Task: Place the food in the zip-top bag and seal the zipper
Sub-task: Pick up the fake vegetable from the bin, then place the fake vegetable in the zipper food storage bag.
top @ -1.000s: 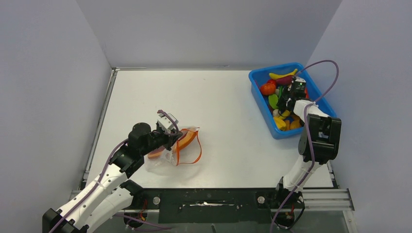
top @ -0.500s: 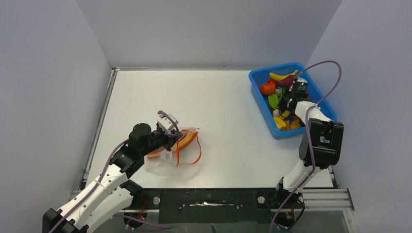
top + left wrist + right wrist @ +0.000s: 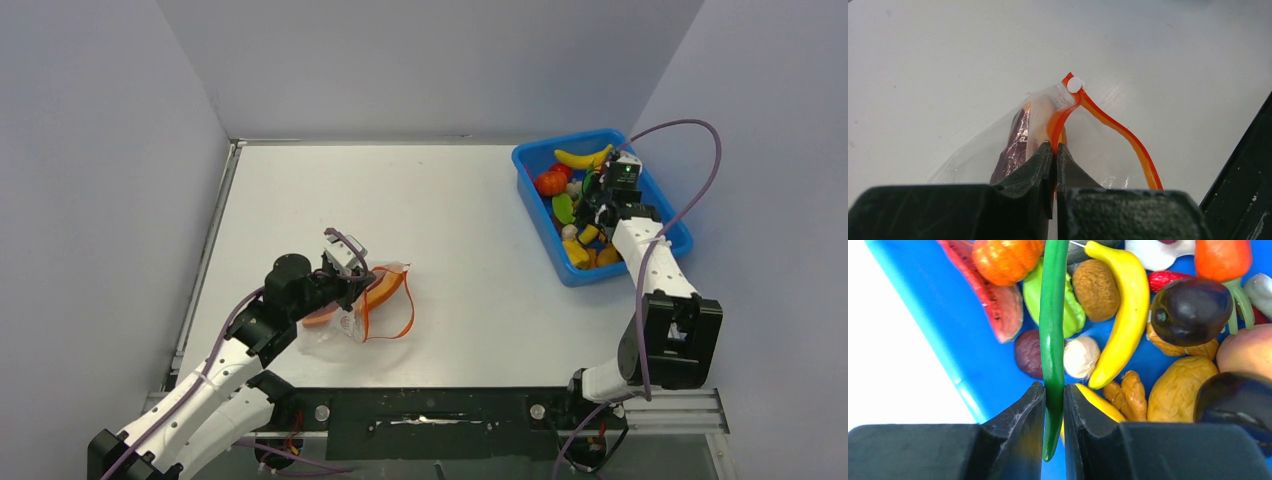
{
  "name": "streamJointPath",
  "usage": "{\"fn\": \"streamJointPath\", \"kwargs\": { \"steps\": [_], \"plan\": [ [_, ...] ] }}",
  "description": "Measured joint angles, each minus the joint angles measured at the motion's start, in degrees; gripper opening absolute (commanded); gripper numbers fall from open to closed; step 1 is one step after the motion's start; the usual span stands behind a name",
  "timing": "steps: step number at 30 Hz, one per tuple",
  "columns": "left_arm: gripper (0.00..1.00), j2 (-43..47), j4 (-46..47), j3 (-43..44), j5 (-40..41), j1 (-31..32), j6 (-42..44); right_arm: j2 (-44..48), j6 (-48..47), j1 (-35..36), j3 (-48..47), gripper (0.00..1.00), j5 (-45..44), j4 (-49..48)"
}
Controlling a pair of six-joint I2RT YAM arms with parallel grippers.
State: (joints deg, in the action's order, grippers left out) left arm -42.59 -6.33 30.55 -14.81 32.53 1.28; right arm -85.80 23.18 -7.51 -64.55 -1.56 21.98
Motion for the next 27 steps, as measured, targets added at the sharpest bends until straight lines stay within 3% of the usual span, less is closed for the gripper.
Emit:
{"fn": "streamJointPath", "kwargs": {
  "steps": [14,27],
  "plan": [
    [0.00,0.20,0.15,-0.39,0.07,0.00,0.57,14.67,-0.22,11.98,1.05,0.09,0.50,8.22],
    [0.00,-1.57,2.12,-0.28,2.32,0.00,2.99,26.36,-3.23,17.31,3.28,0.09,18.82,9.73]
  ]
}}
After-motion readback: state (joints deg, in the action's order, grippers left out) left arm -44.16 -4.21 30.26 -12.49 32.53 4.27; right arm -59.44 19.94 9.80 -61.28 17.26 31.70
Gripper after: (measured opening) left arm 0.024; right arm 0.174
